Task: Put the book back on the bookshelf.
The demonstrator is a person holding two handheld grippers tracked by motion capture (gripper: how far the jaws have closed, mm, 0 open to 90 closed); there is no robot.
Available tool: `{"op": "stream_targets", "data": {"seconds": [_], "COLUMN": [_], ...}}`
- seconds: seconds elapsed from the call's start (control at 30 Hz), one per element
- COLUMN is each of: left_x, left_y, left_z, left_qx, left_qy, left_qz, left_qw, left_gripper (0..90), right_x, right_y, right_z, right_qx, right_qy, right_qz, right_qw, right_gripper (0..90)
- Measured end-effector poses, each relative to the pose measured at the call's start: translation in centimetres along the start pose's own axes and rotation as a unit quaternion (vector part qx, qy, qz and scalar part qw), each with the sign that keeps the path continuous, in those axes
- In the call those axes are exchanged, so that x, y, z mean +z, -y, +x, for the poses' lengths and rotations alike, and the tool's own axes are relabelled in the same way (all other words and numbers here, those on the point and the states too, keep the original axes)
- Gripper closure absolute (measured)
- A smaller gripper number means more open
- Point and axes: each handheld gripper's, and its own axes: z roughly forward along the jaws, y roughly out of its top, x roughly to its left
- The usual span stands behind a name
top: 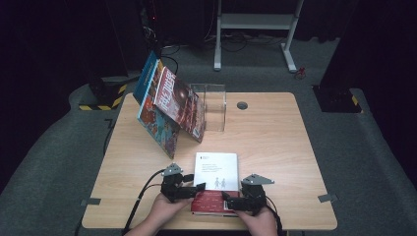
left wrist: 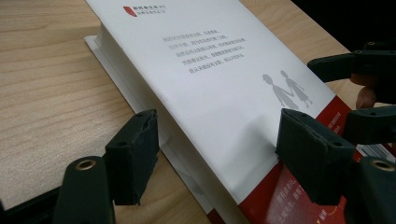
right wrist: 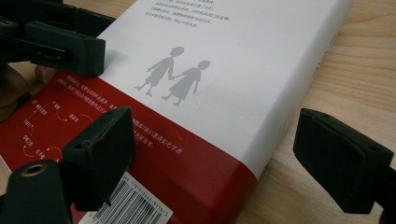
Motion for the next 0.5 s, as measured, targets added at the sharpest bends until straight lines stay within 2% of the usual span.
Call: {"op": "stream_targets", "data": {"seconds": [0.07,0.1,0.13,0.2,0.37,0.47,0.5], "left_x": [0.09,0.40,0.57,0.70,0.49,0.19,0.00], "left_y": [-0.01,-0.01,0.00,0.01,-0.04,-0.12,-0.17], "left_z": [0.07,0.13,0.16,0.05,-0.19,-0.12,-0.13], "left_qx": [-0.006,-0.023,-0.026,-0.022,-0.009,-0.007,0.000], "left_qy": [0.006,0.022,0.026,0.032,0.023,0.022,0.021], "left_qz": [0.004,0.012,0.012,0.009,0.005,-0.001,-0.006], "left_qw": [1.0000,0.9994,0.9993,0.9992,0.9997,0.9997,0.9998], "left_gripper": [27.7,27.1,27.3,28.6,31.5,38.2,39.7], "right_x": [0.05,0.06,0.07,0.08,0.14,0.30,0.30], "right_y": [0.00,0.01,0.01,0.00,0.00,0.00,-0.03], "right_z": [-0.06,-0.07,-0.07,-0.10,-0.10,0.10,0.12], "right_qx": [-0.001,0.000,0.000,0.001,0.005,0.006,0.003], "right_qy": [-0.002,-0.002,-0.003,-0.004,-0.010,-0.016,-0.014], "right_qz": [-0.002,-0.002,-0.001,0.000,0.002,0.002,0.001], "right_qw": [1.0000,1.0000,1.0000,1.0000,0.9999,0.9999,0.9999], "right_gripper": [12.6,12.6,12.6,12.7,12.8,12.5,12.6]}}
